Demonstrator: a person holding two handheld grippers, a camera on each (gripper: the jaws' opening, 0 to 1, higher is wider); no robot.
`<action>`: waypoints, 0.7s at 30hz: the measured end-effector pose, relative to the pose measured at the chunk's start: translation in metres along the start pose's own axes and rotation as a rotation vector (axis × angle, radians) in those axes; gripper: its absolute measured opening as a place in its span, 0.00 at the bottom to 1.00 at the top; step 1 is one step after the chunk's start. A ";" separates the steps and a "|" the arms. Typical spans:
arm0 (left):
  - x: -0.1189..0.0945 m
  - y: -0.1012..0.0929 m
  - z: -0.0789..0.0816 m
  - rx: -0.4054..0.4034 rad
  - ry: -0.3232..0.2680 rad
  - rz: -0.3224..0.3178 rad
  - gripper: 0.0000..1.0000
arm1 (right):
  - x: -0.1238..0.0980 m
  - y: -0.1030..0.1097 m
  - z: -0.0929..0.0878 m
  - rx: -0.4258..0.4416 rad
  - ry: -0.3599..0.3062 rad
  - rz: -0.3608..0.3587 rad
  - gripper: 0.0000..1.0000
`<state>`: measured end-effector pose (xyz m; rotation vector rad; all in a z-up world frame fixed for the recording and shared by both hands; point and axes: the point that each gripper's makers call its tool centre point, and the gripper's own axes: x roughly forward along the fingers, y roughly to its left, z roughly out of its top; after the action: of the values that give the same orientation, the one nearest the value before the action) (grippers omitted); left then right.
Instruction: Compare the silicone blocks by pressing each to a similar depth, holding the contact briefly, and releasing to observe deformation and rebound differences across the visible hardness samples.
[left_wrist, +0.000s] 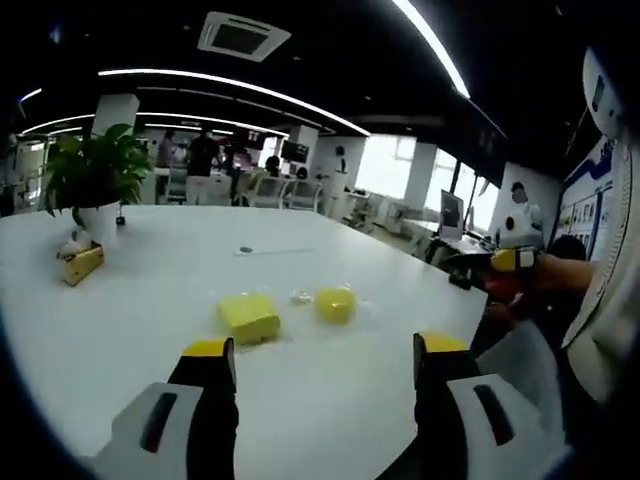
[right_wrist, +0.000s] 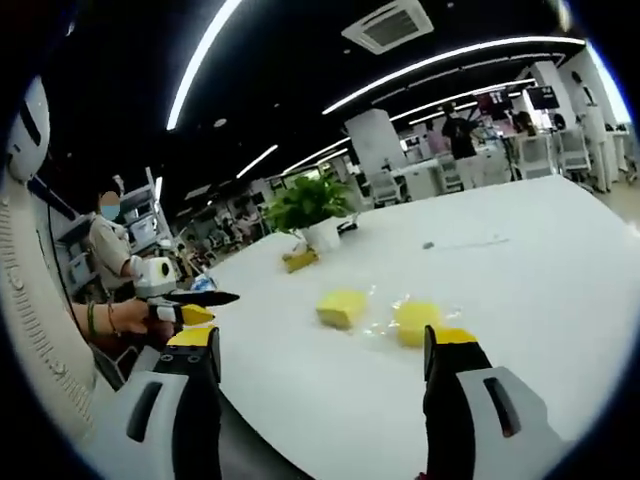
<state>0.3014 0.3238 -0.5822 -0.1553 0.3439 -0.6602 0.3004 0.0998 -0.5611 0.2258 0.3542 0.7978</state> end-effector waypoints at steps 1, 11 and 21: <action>-0.002 0.001 0.000 -0.006 -0.004 0.004 0.73 | -0.001 0.000 -0.002 -0.010 0.009 0.000 0.78; -0.012 0.004 0.003 -0.074 -0.045 0.034 0.77 | -0.010 -0.005 -0.011 -0.003 0.008 -0.033 0.84; 0.001 0.003 0.010 -0.219 -0.072 0.027 0.75 | -0.015 -0.011 -0.015 0.012 0.015 -0.038 0.83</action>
<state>0.3075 0.3253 -0.5739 -0.3818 0.3481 -0.5877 0.2922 0.0825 -0.5750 0.2238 0.3761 0.7609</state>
